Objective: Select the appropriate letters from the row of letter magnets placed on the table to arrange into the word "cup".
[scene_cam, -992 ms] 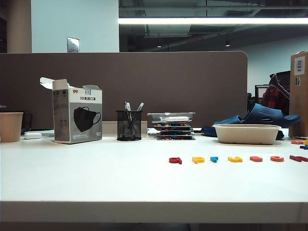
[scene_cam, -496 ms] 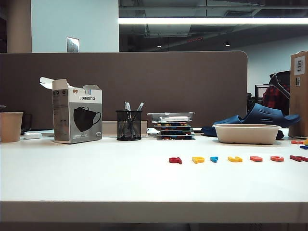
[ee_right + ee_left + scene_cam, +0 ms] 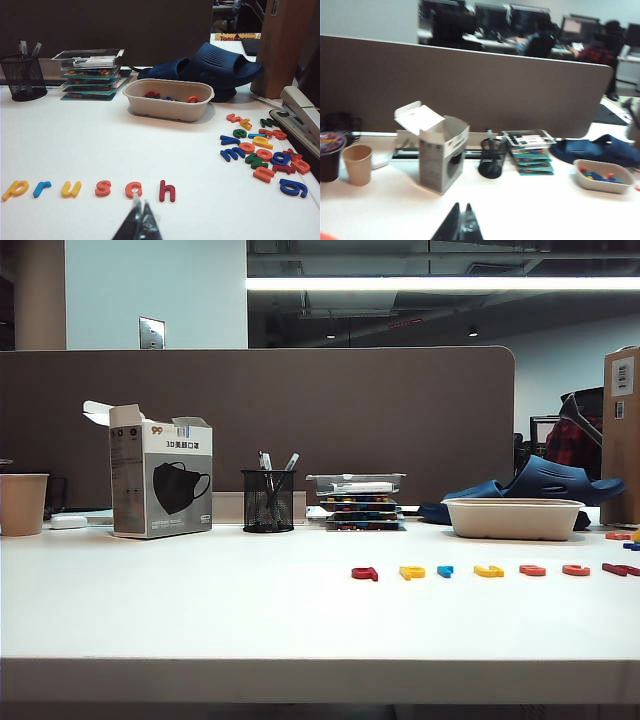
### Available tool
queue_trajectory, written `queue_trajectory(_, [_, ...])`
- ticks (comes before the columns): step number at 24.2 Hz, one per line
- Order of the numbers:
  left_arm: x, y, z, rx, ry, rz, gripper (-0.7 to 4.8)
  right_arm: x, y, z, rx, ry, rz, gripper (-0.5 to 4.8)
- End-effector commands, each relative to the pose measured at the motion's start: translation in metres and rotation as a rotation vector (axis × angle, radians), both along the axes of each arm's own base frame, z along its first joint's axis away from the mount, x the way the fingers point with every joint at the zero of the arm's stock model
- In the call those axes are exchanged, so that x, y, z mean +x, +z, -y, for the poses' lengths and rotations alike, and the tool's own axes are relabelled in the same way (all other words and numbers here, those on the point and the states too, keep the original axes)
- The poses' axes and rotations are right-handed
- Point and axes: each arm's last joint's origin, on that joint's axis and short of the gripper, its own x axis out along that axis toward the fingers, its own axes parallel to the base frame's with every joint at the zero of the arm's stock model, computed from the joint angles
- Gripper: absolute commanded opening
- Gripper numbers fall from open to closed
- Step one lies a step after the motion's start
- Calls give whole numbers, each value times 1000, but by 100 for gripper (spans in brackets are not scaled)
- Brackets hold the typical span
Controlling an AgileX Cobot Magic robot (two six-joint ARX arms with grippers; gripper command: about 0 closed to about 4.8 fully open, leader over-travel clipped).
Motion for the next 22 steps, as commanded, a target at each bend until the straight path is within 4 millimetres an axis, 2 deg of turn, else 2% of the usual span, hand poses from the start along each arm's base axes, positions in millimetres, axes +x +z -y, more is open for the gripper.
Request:
queue_trajectory(1, [4, 35, 2, -25, -66, -67, -5, 0, 0, 0, -1, -3, 22, -5])
queue_trajectory(4, [11, 81, 4, -97, -130, -215, -5, 0, 0, 0, -1, -3, 22, -5])
queue_trajectory(8, [20, 108, 7, -201, -170, -384, -5, 0, 0, 0, -1, -3, 22, -5])
queue_trajectory(14, [38, 119, 22, -228, -342, -493, -5, 0, 0, 0, -2, -4, 23, -5])
queue_trajectory(20, [67, 112, 63, -225, -508, -687, -5, 0, 0, 0, -1, -5, 22, -5])
queue_trajectory(22, [77, 105, 87, -197, -542, -767, -5, 0, 1, 0, -2, -7, 23, -5])
